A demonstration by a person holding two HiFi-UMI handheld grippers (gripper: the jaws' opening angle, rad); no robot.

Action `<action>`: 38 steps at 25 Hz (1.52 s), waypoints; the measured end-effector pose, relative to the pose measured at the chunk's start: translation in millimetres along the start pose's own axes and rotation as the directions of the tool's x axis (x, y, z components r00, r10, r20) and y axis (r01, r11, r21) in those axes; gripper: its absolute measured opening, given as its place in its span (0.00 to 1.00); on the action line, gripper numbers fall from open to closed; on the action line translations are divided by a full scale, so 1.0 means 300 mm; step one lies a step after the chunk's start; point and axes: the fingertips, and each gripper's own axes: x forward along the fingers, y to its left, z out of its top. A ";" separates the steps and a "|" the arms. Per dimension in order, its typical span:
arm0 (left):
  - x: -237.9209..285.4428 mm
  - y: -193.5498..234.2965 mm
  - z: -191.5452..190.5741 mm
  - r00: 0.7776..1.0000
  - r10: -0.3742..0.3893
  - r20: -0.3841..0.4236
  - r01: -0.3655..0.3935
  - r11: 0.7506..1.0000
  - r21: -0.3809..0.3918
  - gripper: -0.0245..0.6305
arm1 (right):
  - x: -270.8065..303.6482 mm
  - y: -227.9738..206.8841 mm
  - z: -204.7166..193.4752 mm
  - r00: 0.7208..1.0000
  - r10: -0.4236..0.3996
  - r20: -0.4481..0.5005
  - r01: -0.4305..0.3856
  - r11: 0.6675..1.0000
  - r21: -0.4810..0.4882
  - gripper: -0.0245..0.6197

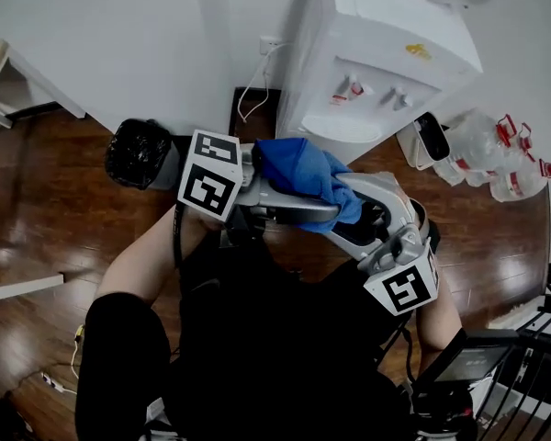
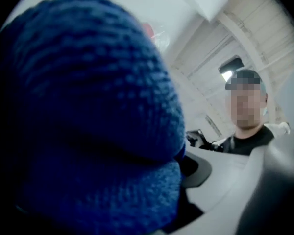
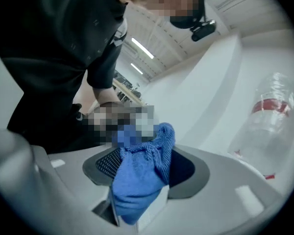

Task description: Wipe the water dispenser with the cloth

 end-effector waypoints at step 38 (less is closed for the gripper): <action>-0.218 0.958 1.352 0.626 0.739 0.247 -0.667 0.343 0.662 0.33 | -0.176 -0.085 -0.370 0.929 -0.270 -0.255 0.371 0.685 0.627 0.27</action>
